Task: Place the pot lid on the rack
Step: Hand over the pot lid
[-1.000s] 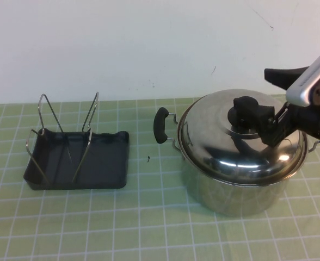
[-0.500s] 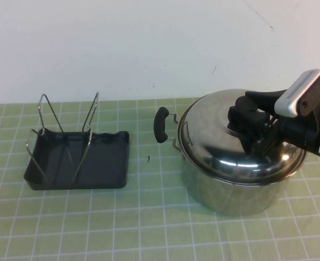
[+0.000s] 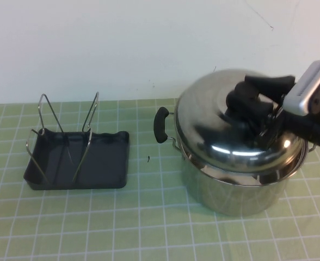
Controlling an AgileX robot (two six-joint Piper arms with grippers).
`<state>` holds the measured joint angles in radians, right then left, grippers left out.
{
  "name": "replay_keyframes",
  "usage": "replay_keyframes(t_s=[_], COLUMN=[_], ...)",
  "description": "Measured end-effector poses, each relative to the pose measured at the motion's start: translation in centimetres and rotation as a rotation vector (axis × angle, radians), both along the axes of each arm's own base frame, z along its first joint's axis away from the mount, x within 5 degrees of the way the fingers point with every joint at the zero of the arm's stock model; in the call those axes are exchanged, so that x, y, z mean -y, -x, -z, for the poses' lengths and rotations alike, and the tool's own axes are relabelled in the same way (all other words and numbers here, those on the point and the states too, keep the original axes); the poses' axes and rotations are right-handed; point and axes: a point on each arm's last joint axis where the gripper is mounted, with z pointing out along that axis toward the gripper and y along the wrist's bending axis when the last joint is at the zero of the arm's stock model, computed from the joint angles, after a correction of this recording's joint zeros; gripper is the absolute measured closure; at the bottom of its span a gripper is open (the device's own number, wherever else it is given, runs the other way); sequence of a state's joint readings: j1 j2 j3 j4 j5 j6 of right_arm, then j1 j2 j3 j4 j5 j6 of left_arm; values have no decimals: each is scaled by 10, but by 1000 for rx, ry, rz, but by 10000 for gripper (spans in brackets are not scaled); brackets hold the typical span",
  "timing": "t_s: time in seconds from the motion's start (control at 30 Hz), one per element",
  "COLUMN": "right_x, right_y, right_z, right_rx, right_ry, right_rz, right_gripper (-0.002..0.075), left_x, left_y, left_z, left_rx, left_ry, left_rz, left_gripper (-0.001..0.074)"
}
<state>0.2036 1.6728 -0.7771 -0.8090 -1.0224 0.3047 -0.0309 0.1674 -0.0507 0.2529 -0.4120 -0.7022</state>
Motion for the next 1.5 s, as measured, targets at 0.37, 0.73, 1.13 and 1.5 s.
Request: replay_keyframes(t_s=[0.37, 0.73, 1.13, 1.5], right_x=[0, -86, -163, -187], right_y=[58, 131, 146, 144], right_z=[-102, -111, -100, -87], right_rx=[308, 201, 110, 135], right_ry=[-172, -241, -216, -264], right_rz=[-113, -485, -654, -762], right_gripper=[374, 374, 374, 373], left_x=[15, 25, 36, 38], left_y=[10, 15, 21, 22], left_z=[-13, -15, -14, -14], left_rx=[-40, -165, -196, -191], left_ry=[825, 1075, 891, 864], left_rz=[548, 798, 858, 871], left_gripper=[370, 46, 44, 566])
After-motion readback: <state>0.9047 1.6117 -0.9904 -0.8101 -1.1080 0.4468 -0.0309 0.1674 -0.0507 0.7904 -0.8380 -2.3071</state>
